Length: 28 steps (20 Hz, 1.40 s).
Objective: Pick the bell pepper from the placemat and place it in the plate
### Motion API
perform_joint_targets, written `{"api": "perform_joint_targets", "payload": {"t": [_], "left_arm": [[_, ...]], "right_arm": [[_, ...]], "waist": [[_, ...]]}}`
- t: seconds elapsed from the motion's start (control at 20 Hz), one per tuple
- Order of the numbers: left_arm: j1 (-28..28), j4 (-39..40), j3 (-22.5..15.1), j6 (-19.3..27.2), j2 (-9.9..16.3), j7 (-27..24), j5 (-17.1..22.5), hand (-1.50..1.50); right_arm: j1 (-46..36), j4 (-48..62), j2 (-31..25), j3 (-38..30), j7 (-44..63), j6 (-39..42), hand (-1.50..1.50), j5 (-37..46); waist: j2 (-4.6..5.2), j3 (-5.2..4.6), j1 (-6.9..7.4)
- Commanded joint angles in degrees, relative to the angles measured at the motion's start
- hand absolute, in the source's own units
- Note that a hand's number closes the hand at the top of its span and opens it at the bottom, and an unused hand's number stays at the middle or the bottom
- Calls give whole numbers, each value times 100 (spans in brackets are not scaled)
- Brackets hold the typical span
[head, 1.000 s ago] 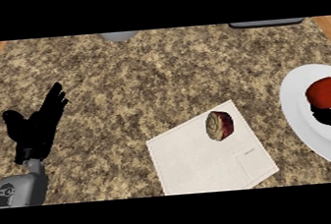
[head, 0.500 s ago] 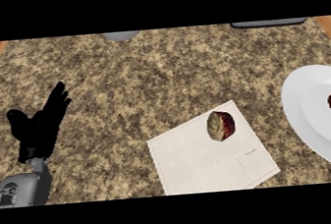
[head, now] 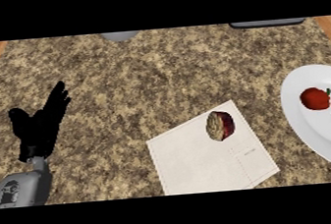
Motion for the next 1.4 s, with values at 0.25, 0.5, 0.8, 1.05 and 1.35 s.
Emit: {"api": "perform_joint_targets", "payload": {"t": [0.25, 0.5, 0.8, 1.05, 1.35], "left_arm": [[320, -357, 25, -13, 96, 114, -56, 0], [64, 35, 129, -97, 37, -1, 73, 0], [107, 124, 184, -54, 36, -192, -47, 0], [71, 38, -30, 17, -193, -130, -276, 0], [-168, 152, 220, -201, -110, 46, -47, 0]], "right_arm": [[129, -1098, 424, -587, -1131, 576, -150, -1672], [120, -1507, 472, -1023, 322, 1339, -150, -2765], [569, -1216, 98, -1544, 395, 2467, -150, -3866], [1044, -1297, 178, -1623, -392, 2540, -150, -3750], [662, -65, -527, -1786, -729, 2817, -150, -3757]], "waist": [[-37, -4, -44], [-24, -10, -104], [-8, -5, -55], [-7, -5, -40], [-2, -5, -15]]}}
